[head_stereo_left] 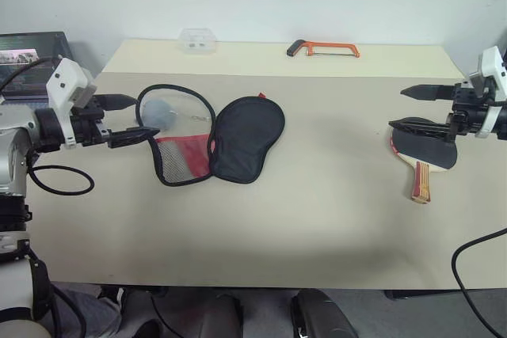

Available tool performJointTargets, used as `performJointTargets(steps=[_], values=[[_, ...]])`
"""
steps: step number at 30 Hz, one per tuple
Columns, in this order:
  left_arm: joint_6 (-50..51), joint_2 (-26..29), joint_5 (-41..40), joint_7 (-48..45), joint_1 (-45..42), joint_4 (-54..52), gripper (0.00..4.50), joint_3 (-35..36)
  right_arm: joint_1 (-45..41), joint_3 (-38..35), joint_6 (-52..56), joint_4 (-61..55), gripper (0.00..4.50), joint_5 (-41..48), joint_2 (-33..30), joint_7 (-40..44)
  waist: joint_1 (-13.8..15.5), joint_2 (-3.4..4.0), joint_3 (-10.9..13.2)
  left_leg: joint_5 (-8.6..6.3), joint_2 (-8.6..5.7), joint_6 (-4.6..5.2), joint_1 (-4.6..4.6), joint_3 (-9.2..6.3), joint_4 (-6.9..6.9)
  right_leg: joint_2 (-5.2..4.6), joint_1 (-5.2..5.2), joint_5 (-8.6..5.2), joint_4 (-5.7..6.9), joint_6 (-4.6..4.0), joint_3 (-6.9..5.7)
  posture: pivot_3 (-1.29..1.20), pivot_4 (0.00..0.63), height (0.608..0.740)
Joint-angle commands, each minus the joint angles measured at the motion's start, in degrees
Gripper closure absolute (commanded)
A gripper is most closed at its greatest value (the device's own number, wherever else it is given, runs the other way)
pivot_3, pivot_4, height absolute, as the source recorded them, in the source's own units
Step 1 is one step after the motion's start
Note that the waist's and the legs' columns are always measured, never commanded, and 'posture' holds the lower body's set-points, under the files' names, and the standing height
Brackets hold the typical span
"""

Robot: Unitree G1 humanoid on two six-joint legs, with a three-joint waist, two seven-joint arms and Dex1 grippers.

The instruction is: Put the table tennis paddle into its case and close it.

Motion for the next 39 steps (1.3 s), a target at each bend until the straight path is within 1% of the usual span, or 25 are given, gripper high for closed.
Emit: performJointTargets(steps=[1, 5, 9, 14, 19, 22, 24, 27, 30, 34, 39], values=[[-0.91, 0.55, -0.26, 0.02, -1.01, -0.36, 0.00, 0.90, -0.09, -1.78, 0.33, -1.93, 0.04, 1.47, -1.58, 0.10, 0.00, 0.00, 0.00, 0.00, 0.00, 0.00, 0.00, 0.00, 0.00, 0.00, 0.00, 0.00, 0.00, 0.00, 0.00, 0.00, 0.150, 0.740], [-0.67, 0.65, -0.33, 0.29, -0.80, -0.82, 0.00, 1.12, -0.62, -1.34, 0.31, -1.56, 0.04, 1.39, -1.21, 0.51, 0.00, 0.00, 0.00, 0.00, 0.00, 0.00, 0.00, 0.00, 0.00, 0.00, 0.00, 0.00, 0.00, 0.00, 0.00, 0.00, 0.150, 0.740], [1.48, 0.50, -0.41, 3.95, 2.17, -3.88, 0.00, 2.61, -3.48, 0.33, -1.14, 2.29, 0.04, 0.09, -0.01, 1.27, -0.15, 0.00, 0.00, 0.00, 0.00, 0.00, 0.00, 0.00, 0.00, 0.00, 0.00, 0.00, 0.00, 0.00, 0.01, 0.00, 0.150, 0.740], [4.78, 0.60, 0.93, 12.84, 5.87, -5.56, 0.00, 4.82, -4.10, 1.50, -1.39, 2.39, 0.04, 0.41, 1.97, 1.41, -0.24, 0.00, 0.00, 0.00, 0.03, 0.00, 0.01, -0.04, -0.01, 0.00, 0.01, 0.00, 0.01, 0.00, 0.00, 0.00, 0.150, 0.740], [12.55, -1.03, 0.39, 21.63, 6.11, -6.25, 0.00, 6.72, -1.73, 0.49, -0.67, -0.27, 0.04, 1.50, 2.62, 0.44, -0.02, 0.00, 0.00, 0.00, -0.01, 0.00, -0.02, -0.05, 0.00, -0.03, 0.01, 0.00, -0.01, 0.00, -0.01, 0.00, 0.150, 0.740], [19.25, -4.07, -1.36, 26.17, 6.29, -8.54, 0.00, 7.78, 0.50, -0.45, 0.15, -2.07, 0.04, 2.15, 3.12, -1.15, 0.30, -0.02, -0.01, 0.00, -0.01, 0.00, -0.01, -0.11, 0.01, -0.04, 0.06, 0.00, -0.01, 0.01, -0.06, 0.00, 0.150, 0.740], [25.86, -8.54, -3.35, 31.42, 5.31, -10.88, 0.00, 9.02, 1.63, -0.85, 1.64, -4.30, 0.04, 3.50, 3.06, -1.30, 0.43, -0.02, -0.01, 0.00, -0.03, 0.00, -0.01, -0.13, 0.03, -0.04, 0.09, 0.01, 0.00, 0.02, -0.06, 0.00, 0.150, 0.740], [33.32, -16.09, -6.72, 38.21, 7.14, -16.83, 0.00, 11.80, 3.30, -0.75, 2.41, -5.19, 0.04, 3.41, 3.06, -3.32, 0.58, -0.04, -0.03, 0.00, -0.05, -0.01, -0.02, -0.15, 0.07, -0.06, 0.10, 0.02, 0.02, 0.05, -0.06, 0.00, 0.150, 0.740], [37.26, -20.58, -8.17, 42.55, 9.75, -21.93, 0.00, 13.44, 5.74, -1.51, 4.41, -8.58, 0.04, 5.02, 1.83, -3.11, 0.66, -0.12, -0.07, 0.00, -0.05, -0.01, -0.07, -0.22, 0.06, -0.07, 0.12, 0.03, -0.04, 0.05, -0.02, 0.00, 0.150, 0.740], [39.16, -23.57, -9.25, 45.81, 11.39, -24.03, 0.00, 13.44, 6.59, -2.55, 5.55, -9.20, 0.04, 5.35, 0.49, -4.36, 0.45, -0.11, -0.07, 0.01, -0.03, -0.02, -0.04, -0.29, 0.02, -0.05, 0.12, 0.03, -0.03, 0.04, 0.00, 0.00, 0.150, 0.740], [39.11, -24.89, -9.88, 46.71, 13.70, -25.96, 0.00, 12.31, 7.71, -2.81, 6.29, -10.58, 0.04, 5.94, -0.47, -4.48, 0.44, -0.13, -0.07, 0.01, -0.09, -0.02, 0.05, -0.36, 0.05, -0.07, 0.27, 0.03, -0.03, 0.05, 0.00, 0.00, 0.150, 0.740]])
